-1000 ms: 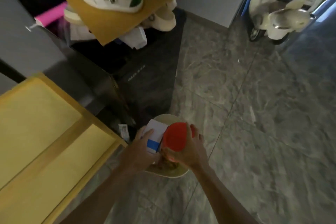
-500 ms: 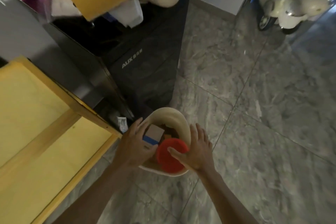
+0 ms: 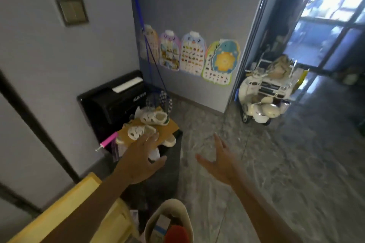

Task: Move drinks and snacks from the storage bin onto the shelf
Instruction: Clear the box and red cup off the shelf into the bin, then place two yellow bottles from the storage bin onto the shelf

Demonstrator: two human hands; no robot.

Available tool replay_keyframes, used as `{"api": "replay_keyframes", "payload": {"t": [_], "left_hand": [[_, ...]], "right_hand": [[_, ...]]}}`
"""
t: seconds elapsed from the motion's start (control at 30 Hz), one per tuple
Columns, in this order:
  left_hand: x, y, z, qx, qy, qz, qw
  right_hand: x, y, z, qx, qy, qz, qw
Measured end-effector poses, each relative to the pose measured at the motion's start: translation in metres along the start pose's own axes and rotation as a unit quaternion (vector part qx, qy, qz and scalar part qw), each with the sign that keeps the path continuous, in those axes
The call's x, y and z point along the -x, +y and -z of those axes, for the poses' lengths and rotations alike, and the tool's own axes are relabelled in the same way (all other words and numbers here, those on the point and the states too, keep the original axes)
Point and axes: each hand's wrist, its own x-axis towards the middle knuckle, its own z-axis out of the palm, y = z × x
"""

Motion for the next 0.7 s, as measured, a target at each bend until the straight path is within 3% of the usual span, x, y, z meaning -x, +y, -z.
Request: {"api": "replay_keyframes", "payload": {"t": [0.17, 0.33, 0.53, 0.7], "left_hand": [[-0.022, 0.076, 0.177, 0.015, 0.011, -0.01, 1.0], [-0.004, 0.121, 0.29, -0.051, 0.049, -0.016, 0.997], [0.037, 0.144, 0.34, -0.073, 0.095, 0.017, 0.993], [0.078, 0.132, 0.358, -0.087, 0.128, 0.075, 0.985]], "right_hand": [[-0.001, -0.091, 0.158, 0.014, 0.04, 0.069, 0.997], [0.01, -0.148, 0.257, 0.046, 0.086, 0.13, 0.987], [0.003, -0.175, 0.287, 0.021, 0.108, 0.171, 0.979], [0.003, -0.205, 0.269, -0.005, 0.074, 0.221, 0.973]]}}
